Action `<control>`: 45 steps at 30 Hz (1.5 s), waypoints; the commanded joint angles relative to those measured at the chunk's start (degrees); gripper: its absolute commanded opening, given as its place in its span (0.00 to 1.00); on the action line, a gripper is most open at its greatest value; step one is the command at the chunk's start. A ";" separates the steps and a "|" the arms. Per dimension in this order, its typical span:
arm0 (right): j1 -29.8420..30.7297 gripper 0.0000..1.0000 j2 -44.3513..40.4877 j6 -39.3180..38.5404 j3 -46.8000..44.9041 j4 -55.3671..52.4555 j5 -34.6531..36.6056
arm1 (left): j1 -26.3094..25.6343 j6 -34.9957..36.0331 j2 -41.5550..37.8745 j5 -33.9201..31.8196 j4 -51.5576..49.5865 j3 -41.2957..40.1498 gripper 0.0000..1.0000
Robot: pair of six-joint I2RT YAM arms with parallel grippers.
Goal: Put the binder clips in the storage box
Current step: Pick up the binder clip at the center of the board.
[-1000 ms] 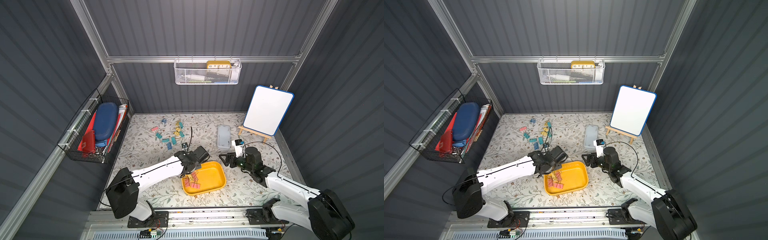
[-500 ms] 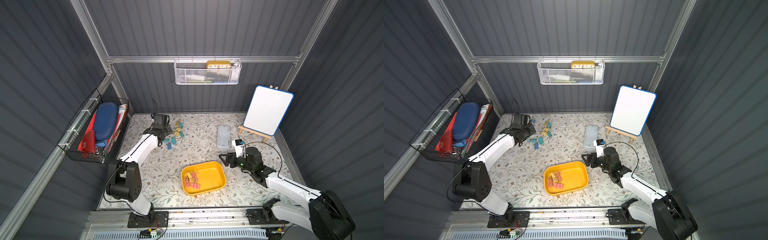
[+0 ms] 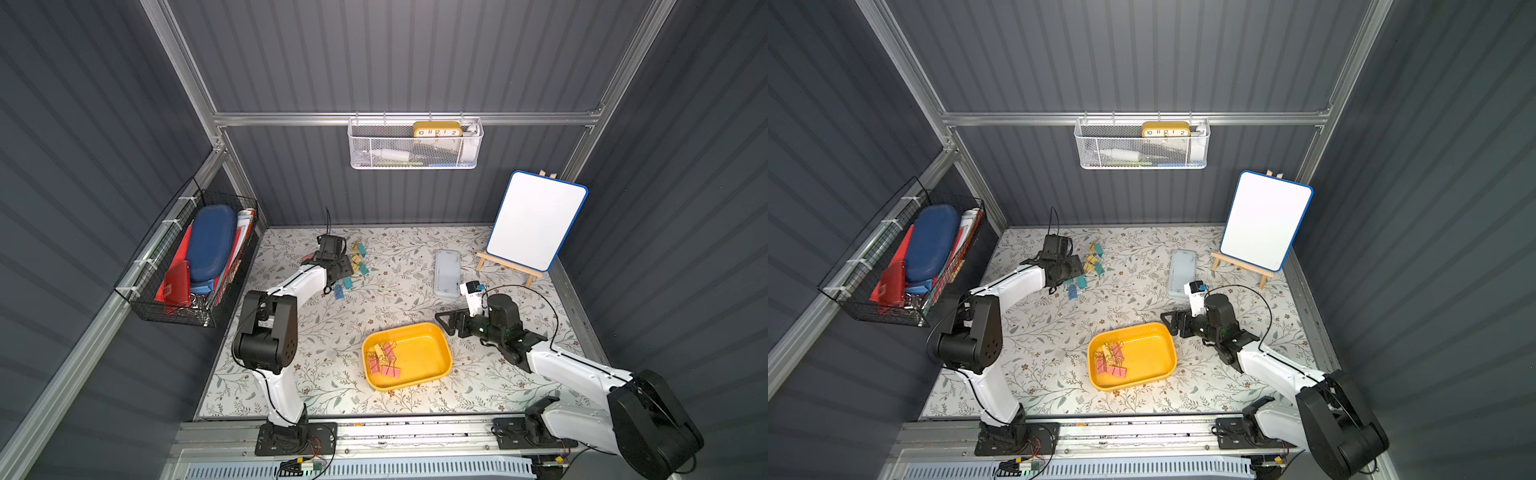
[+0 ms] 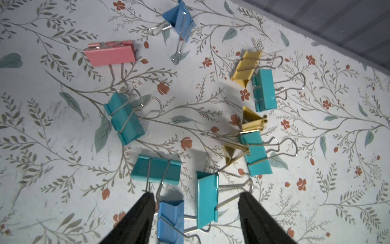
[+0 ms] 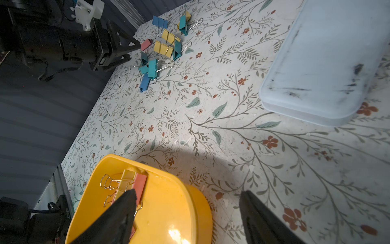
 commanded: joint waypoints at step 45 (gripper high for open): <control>-0.12 0.82 0.43 1.73 0.19 2.07 0.85 | -20.50 -12.64 -19.03 0.64 -16.66 3.87 0.00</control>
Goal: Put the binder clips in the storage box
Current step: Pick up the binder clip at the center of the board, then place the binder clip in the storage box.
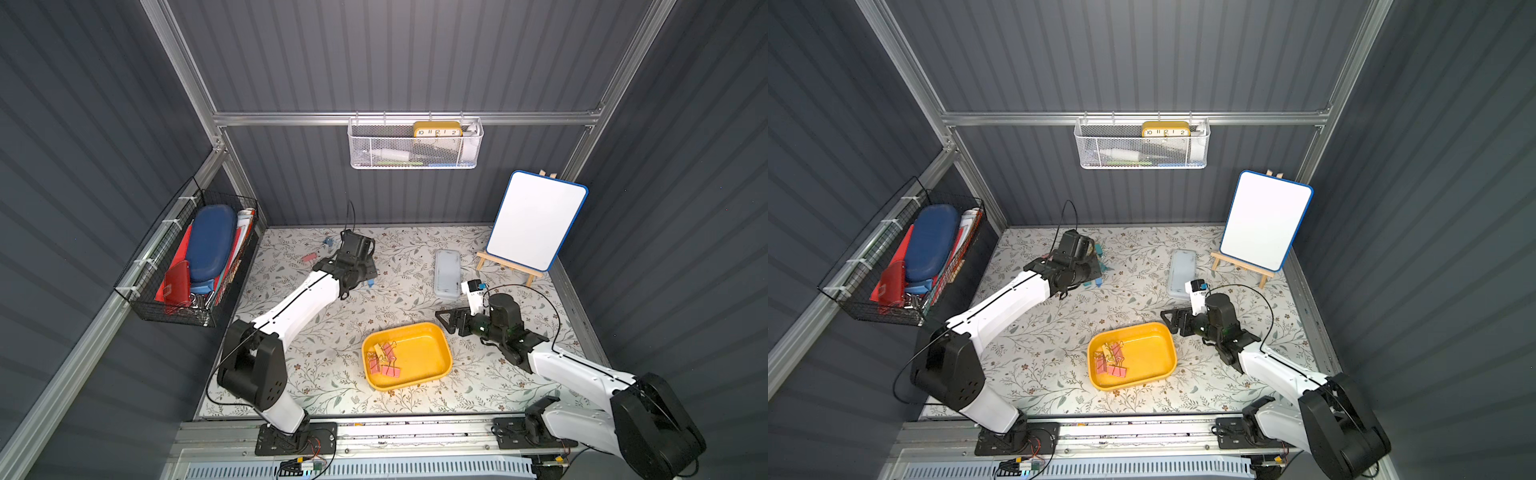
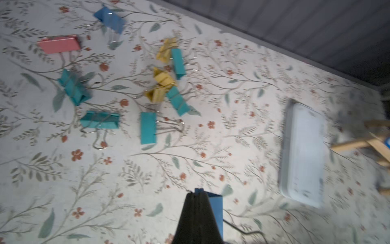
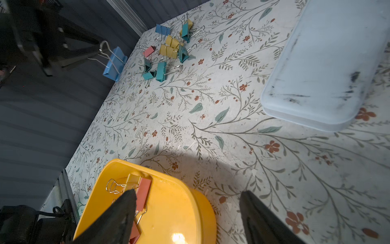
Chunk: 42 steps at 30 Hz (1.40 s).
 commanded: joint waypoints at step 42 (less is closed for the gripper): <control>-5.04 0.81 4.23 6.74 -2.11 5.17 1.48 | -32.76 -34.81 -10.68 -15.01 -11.05 -16.74 0.38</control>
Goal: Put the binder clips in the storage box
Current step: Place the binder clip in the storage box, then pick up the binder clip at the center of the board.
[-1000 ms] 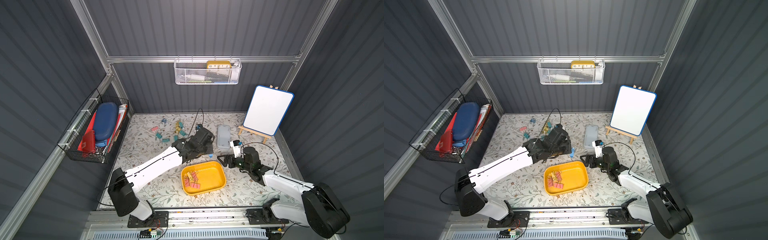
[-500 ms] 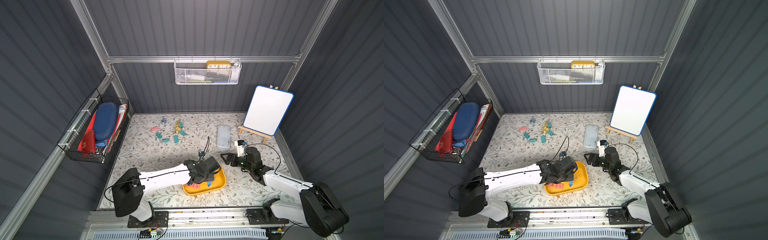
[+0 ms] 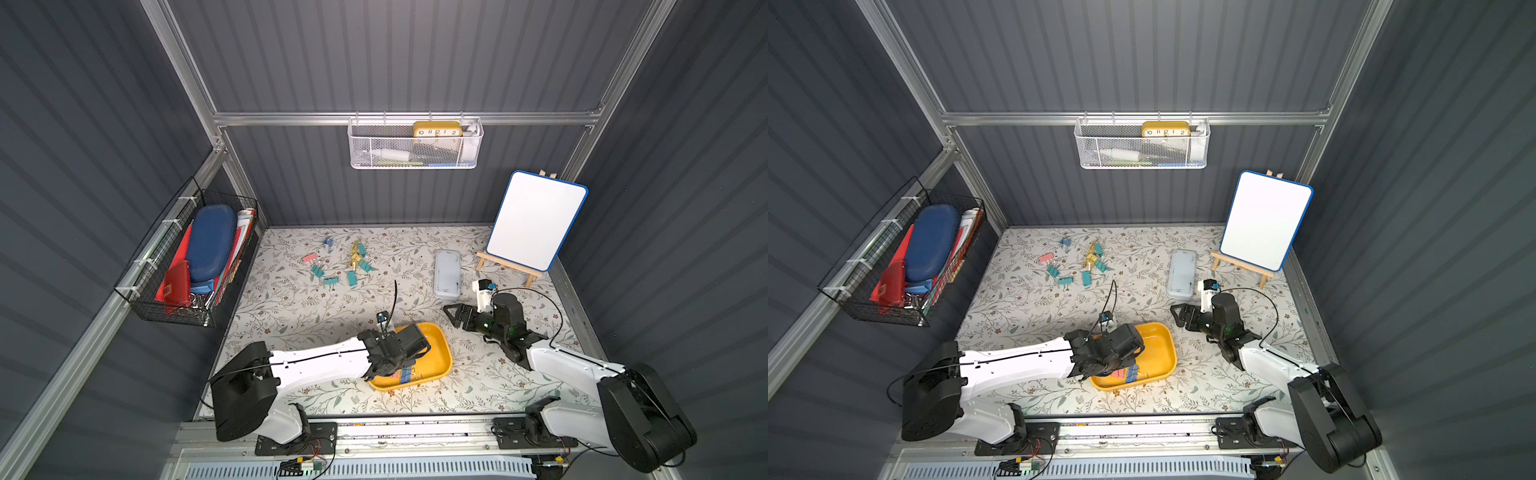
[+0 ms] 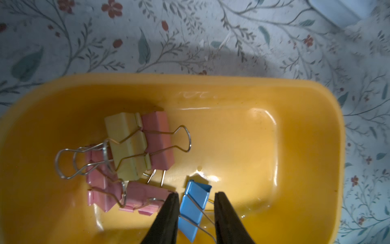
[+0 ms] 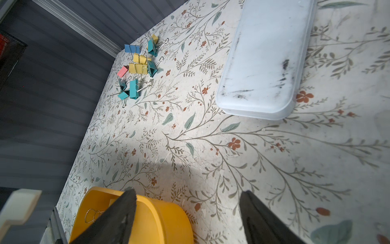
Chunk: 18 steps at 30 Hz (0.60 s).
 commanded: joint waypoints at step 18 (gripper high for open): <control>-0.30 0.82 -4.60 -0.76 -1.01 -0.88 -1.74 | 43.33 43.56 17.73 1.64 15.31 24.55 0.99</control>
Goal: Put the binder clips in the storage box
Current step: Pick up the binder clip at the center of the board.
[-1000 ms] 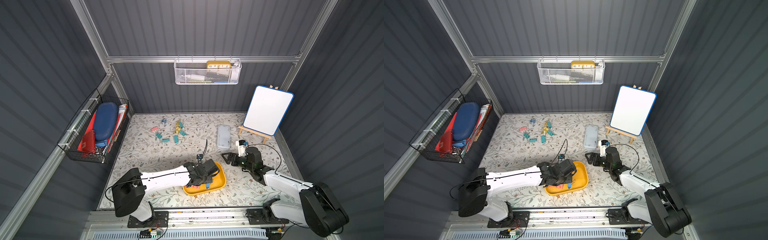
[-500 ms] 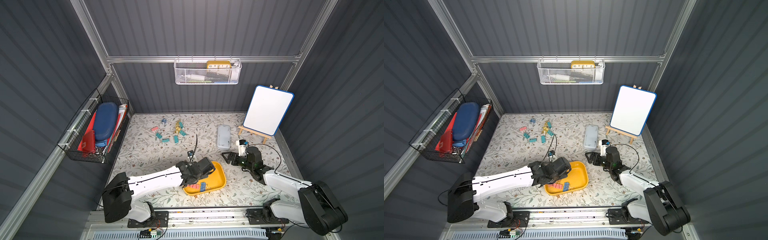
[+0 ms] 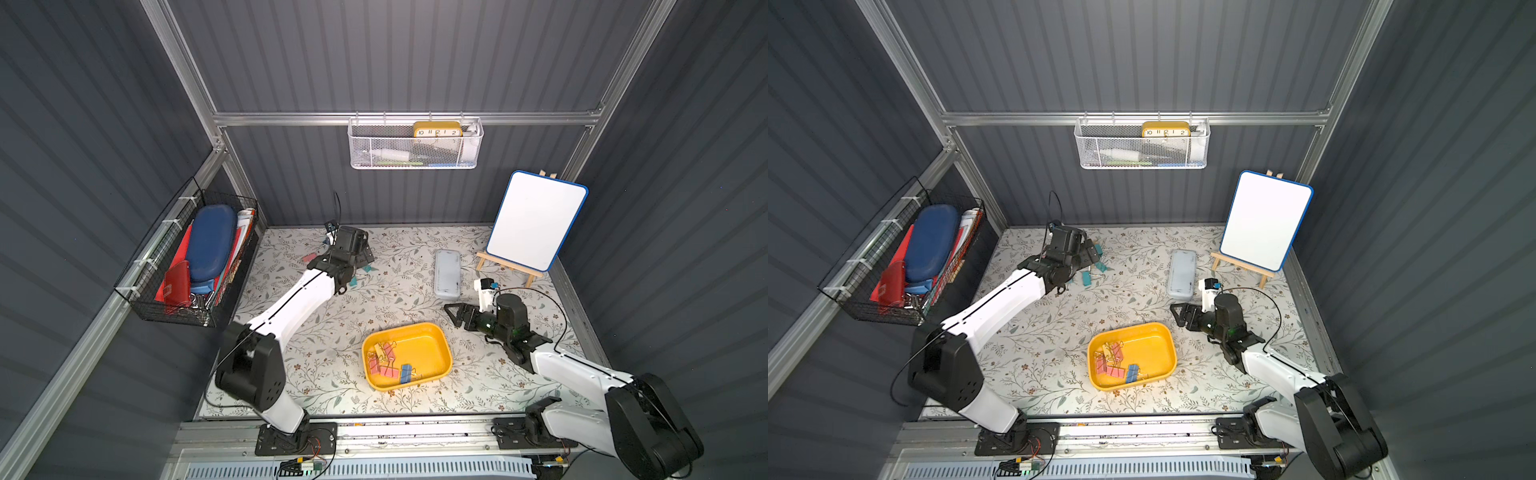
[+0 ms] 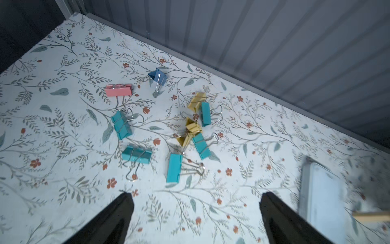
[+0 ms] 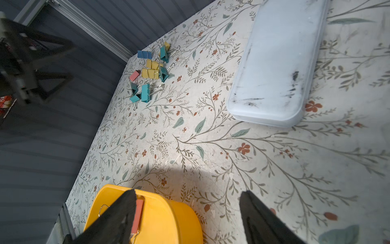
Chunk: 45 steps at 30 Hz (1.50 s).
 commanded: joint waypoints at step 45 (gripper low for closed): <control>-0.26 0.81 0.12 -0.70 -0.42 -0.63 -0.60 | 7.54 6.32 24.37 14.51 6.45 0.28 0.46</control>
